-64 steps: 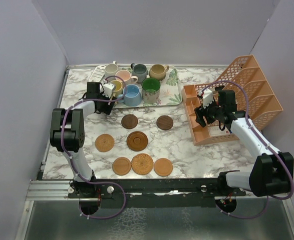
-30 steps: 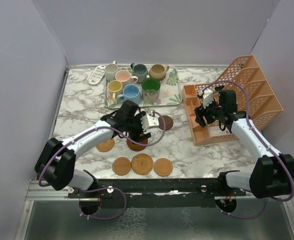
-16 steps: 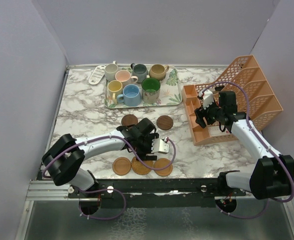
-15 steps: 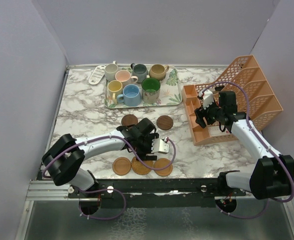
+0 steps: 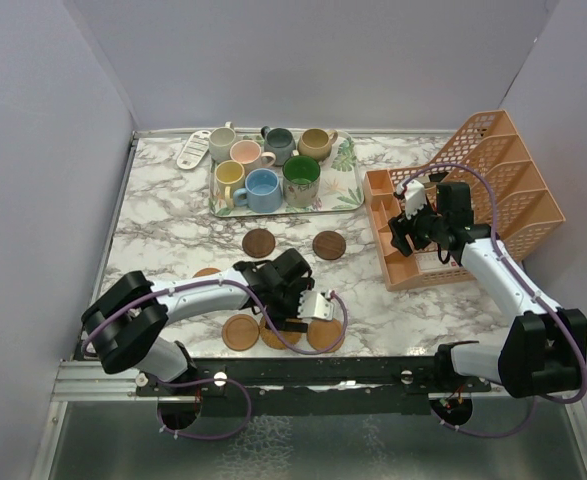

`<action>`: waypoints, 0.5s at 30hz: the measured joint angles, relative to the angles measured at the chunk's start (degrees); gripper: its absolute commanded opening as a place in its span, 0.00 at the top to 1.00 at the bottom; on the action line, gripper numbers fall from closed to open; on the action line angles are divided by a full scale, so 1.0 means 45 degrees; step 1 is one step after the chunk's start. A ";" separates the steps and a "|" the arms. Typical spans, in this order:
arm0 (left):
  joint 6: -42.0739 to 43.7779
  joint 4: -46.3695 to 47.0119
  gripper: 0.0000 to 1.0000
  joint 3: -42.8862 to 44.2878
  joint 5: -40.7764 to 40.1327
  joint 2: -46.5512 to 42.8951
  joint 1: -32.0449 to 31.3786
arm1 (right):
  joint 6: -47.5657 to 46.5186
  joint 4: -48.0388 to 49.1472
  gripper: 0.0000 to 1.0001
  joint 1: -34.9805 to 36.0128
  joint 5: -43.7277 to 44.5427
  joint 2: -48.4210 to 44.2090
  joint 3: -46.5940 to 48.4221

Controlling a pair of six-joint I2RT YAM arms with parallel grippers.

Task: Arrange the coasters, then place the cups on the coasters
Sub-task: Move the coaster to the center of the board.

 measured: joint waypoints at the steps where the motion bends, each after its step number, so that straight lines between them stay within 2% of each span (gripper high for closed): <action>1: 0.0024 -0.0019 0.25 -0.0107 -0.0107 -0.0131 -0.0005 | -0.0010 0.0000 0.34 0.0000 0.0000 0.0015 0.0000; 15: 0.0238 -0.0223 0.25 -0.1515 -0.1030 -0.1923 0.0121 | -0.0019 0.0005 0.34 0.0000 0.0170 0.0199 0.0000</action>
